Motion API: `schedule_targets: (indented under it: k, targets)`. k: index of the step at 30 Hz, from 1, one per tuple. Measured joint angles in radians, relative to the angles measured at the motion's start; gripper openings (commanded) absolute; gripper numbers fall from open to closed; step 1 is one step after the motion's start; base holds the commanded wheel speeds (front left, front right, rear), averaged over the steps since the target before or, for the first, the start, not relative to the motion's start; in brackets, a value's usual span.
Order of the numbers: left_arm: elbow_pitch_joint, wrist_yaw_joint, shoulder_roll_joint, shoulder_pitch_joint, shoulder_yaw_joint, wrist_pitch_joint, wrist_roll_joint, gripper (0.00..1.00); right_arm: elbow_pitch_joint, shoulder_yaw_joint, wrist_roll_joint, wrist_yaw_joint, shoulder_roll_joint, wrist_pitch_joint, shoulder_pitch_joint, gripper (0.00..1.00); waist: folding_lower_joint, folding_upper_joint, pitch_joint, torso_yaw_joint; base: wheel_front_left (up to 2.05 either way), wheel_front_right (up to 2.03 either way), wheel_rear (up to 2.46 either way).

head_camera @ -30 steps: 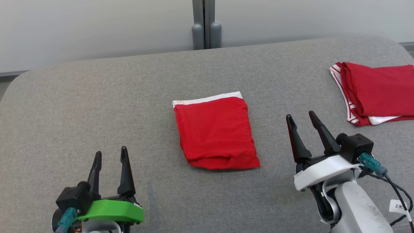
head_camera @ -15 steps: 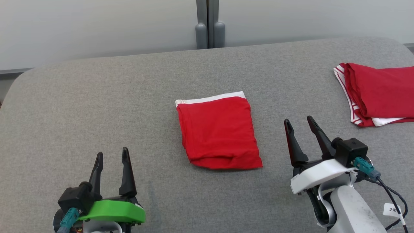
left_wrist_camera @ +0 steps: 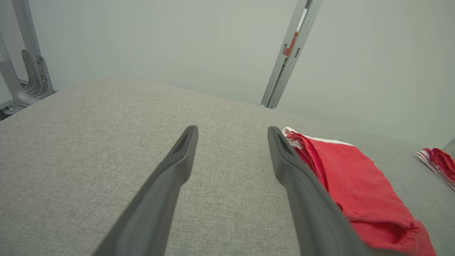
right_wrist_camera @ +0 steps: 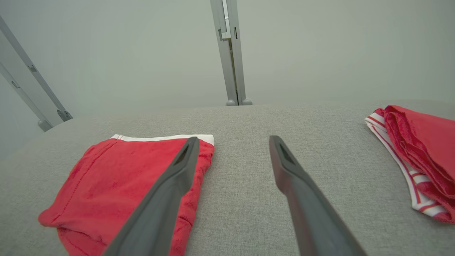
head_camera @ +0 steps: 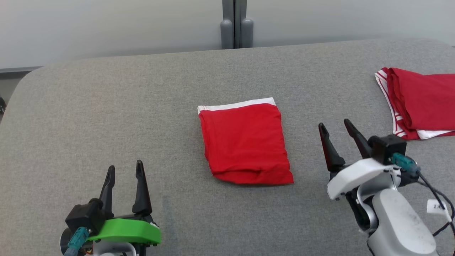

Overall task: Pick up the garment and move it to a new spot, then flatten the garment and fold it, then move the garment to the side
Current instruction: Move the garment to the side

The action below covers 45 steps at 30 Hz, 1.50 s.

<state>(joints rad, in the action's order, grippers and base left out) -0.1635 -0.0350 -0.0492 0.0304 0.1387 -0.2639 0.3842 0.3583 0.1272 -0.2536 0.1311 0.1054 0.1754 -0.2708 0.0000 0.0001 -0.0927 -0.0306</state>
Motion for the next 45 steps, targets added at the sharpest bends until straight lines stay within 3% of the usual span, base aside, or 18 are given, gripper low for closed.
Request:
schedule_targets:
  k: [7,14,24,25,26,28,29,37,45]
  targets:
    - [0.002,-0.002,0.000,0.016,0.017,0.000,0.013,1.00,-0.001,0.051,-0.063,0.000,0.092,-0.272,-0.125,1.00,0.0000,0.0000,-0.020,-0.037,0.00,0.00,0.00]
    - [0.001,-0.010,0.000,0.034,0.043,0.000,0.032,1.00,0.085,0.148,-0.196,0.000,0.148,-0.484,-0.212,1.00,0.0000,0.0000,-0.049,-0.100,0.00,0.00,0.00]
    - [-0.002,-0.019,0.000,0.042,0.062,0.000,0.046,1.00,0.264,0.228,-0.285,0.000,0.180,-0.557,-0.279,1.00,0.0000,0.0000,-0.097,-0.210,0.00,0.00,0.00]
    - [-0.002,-0.020,0.000,0.042,0.062,0.000,0.046,1.00,0.277,0.237,-0.293,0.000,0.178,-0.557,-0.284,0.97,0.0000,0.0000,-0.101,-0.220,0.00,0.00,0.00]
    - [-0.001,-0.021,0.000,0.042,0.061,0.000,0.046,1.00,0.289,0.246,-0.299,0.000,0.176,-0.556,-0.294,0.48,0.0000,0.0000,-0.105,-0.230,0.00,0.00,0.00]
    - [0.000,-0.023,0.000,0.041,0.061,0.000,0.046,1.00,0.306,0.258,-0.307,0.000,0.173,-0.545,-0.307,0.08,0.0000,0.0000,-0.110,-0.240,0.00,0.00,0.00]
    - [0.000,-0.024,0.000,0.041,0.060,0.000,0.046,1.00,0.311,0.266,-0.311,0.000,0.171,-0.533,-0.311,0.00,0.0000,0.0000,-0.112,-0.243,0.00,0.00,0.00]
    - [0.002,-0.017,0.000,0.041,0.062,0.000,0.026,1.00,0.330,0.318,-0.318,0.001,0.180,-0.448,-0.346,0.00,0.0000,0.0000,-0.113,-0.192,0.00,0.00,0.00]
    - [0.015,0.000,0.000,0.050,0.045,0.000,-0.019,1.00,0.320,0.345,-0.325,0.001,0.238,-0.382,-0.382,0.00,0.0000,0.0000,-0.123,-0.059,0.00,0.00,0.00]
